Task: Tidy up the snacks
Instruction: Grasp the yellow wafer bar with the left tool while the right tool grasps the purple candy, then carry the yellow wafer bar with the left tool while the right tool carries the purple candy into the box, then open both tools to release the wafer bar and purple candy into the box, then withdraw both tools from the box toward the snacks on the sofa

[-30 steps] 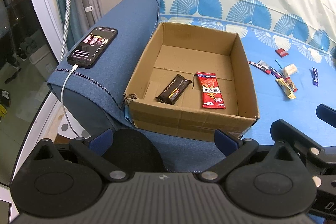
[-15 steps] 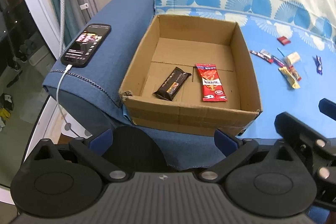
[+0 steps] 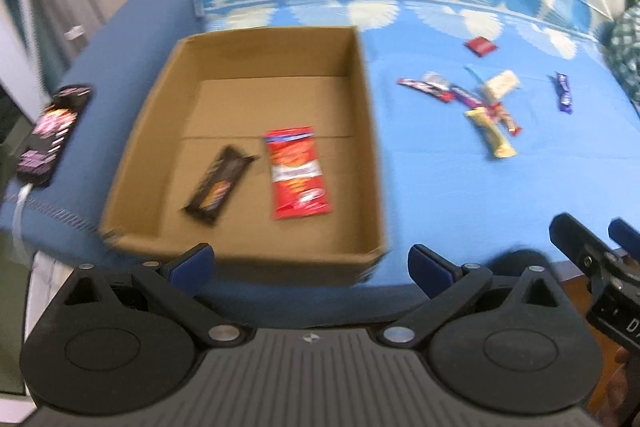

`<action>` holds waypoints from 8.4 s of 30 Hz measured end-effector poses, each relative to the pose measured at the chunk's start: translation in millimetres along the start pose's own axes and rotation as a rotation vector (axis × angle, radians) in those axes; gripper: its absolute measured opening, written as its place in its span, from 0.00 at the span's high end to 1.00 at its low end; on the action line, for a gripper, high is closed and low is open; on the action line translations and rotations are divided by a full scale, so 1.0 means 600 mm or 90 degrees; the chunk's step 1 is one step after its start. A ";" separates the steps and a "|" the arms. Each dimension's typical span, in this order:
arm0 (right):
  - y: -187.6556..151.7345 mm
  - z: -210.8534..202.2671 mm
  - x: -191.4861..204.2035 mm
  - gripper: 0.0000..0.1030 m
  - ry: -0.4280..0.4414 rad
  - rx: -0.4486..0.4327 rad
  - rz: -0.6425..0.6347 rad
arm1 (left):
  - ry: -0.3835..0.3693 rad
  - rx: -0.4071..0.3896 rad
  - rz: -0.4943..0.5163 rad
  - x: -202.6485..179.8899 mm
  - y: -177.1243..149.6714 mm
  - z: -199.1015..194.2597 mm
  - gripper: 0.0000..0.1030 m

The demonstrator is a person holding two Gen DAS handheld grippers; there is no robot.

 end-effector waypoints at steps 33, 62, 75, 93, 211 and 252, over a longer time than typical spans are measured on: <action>0.253 0.606 -0.632 0.00 -0.332 -0.022 0.041 | -0.118 0.125 0.118 -0.404 0.261 0.540 0.00; 0.191 0.215 -0.322 0.76 -0.116 -0.070 0.086 | -0.173 0.004 0.092 -0.234 0.167 0.155 0.89; 0.039 -0.019 0.038 0.76 0.084 -0.017 -0.039 | -0.117 -0.096 0.036 -0.017 0.024 -0.070 0.89; -0.051 -0.145 0.224 0.76 0.137 -0.048 -0.201 | -0.063 -0.169 -0.065 0.151 -0.133 -0.178 0.89; -0.054 0.186 0.269 0.08 0.060 0.179 -0.151 | 0.059 0.039 -0.068 0.280 -0.040 0.118 0.00; -0.058 -0.091 0.287 0.01 0.114 0.017 -0.202 | 0.077 -0.109 -0.089 0.216 -0.143 -0.119 0.00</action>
Point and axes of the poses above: each gripper's, at about its wrist camera, not at the fingertips, and z roughly the way its jaws point, x to its left, y to its top, the point moved 10 cm from there along z, roughly the way its jaws point, and after that the axes turned 5 degrees about z, right-handed, at the moved point
